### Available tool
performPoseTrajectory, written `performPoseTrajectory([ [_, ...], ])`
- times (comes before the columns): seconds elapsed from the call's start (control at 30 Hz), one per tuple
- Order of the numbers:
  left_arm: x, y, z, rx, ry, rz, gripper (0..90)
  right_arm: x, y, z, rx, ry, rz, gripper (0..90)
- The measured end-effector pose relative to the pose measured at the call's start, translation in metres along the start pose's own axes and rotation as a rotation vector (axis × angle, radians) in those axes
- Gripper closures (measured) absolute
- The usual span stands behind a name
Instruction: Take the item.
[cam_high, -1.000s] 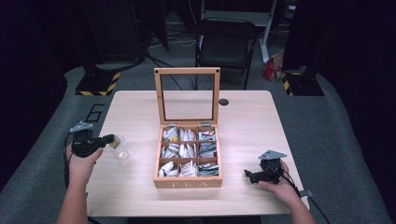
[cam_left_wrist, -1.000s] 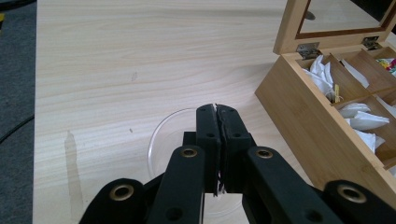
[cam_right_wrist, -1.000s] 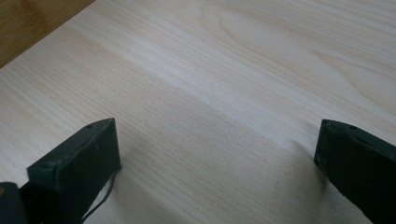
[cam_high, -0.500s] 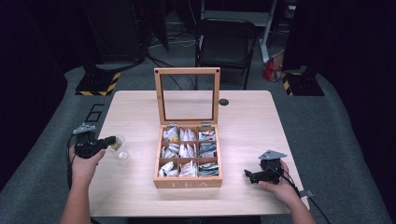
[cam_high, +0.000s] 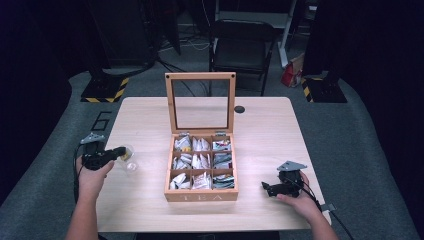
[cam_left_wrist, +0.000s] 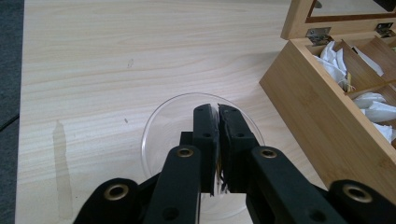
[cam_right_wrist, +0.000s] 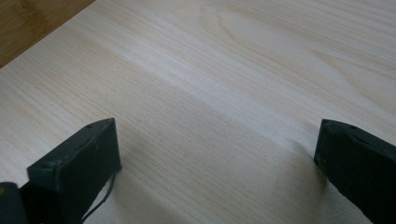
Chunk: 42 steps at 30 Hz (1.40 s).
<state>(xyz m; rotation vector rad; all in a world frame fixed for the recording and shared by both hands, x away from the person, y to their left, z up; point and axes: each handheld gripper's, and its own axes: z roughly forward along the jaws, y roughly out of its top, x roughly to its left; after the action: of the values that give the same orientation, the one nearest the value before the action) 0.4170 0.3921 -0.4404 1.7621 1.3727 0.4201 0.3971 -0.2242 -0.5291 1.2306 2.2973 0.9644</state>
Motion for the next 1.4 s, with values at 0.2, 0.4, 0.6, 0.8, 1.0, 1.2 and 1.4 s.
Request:
performPoseTrajectory([
  [0.2,0.0,0.0,-0.003,0.001,-0.007,0.011,81.1,0.0,0.0,0.0,0.002,0.002,-0.001,0.0],
  [0.4,-0.002,0.002,-0.005,-0.014,0.002,0.015,77.3,0.0,0.0,0.0,0.001,0.001,0.0,0.0],
  [0.6,-0.005,0.003,-0.01,-0.034,0.003,0.019,74.3,0.0,0.0,0.0,0.0,0.001,0.0,0.0],
  [0.8,-0.01,0.006,-0.012,-0.035,-0.008,0.025,71.3,0.0,0.0,0.0,0.001,0.001,0.002,0.0],
  [1.0,-0.019,0.011,-0.015,-0.053,-0.025,0.044,67.4,0.0,0.0,0.0,0.002,0.001,0.005,0.0],
  [1.2,-0.03,0.015,-0.016,-0.065,-0.038,0.069,60.9,0.0,0.0,0.0,0.001,0.001,0.005,0.0],
  [1.4,-0.041,0.017,-0.012,-0.049,-0.035,0.111,55.3,0.0,0.0,0.0,0.001,0.001,0.0,0.0],
])
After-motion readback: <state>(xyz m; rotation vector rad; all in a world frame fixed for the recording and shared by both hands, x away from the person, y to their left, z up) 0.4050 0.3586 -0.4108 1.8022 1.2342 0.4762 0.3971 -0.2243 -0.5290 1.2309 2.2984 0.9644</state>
